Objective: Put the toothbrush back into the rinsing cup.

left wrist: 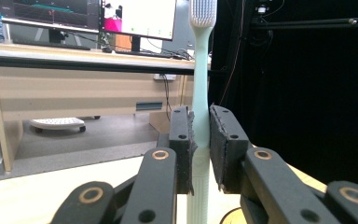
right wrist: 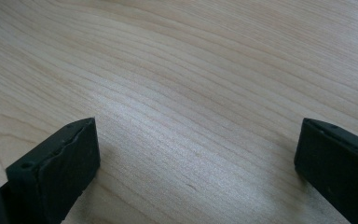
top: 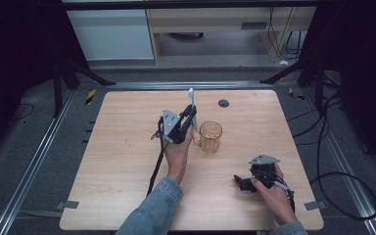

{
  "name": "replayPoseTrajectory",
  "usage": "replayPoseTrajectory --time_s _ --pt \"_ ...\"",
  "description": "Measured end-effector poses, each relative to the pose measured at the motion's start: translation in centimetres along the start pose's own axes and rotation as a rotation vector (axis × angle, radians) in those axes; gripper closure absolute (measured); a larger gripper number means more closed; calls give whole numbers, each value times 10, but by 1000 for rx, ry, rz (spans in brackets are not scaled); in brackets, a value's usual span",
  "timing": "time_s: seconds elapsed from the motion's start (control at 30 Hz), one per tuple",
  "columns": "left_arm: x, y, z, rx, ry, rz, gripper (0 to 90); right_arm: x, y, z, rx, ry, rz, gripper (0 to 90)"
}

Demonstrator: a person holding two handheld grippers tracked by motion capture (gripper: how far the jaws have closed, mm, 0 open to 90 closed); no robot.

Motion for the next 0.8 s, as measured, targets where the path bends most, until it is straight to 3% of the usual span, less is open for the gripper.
replayPoseTrajectory --time_s 0.8 --pt "0 -3 -24 40 -13 9 787 0 0 0 -3 2 1 4"
Point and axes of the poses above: each handheld gripper's, and its own axes: y roughly backward along the jaws, z roughly out of its top, x roughly to its left, the point moved 2 cm from there along -y, roughly forward along the jaws, and after that the axes turned 4 degrees about z, right-handed, at the moved point
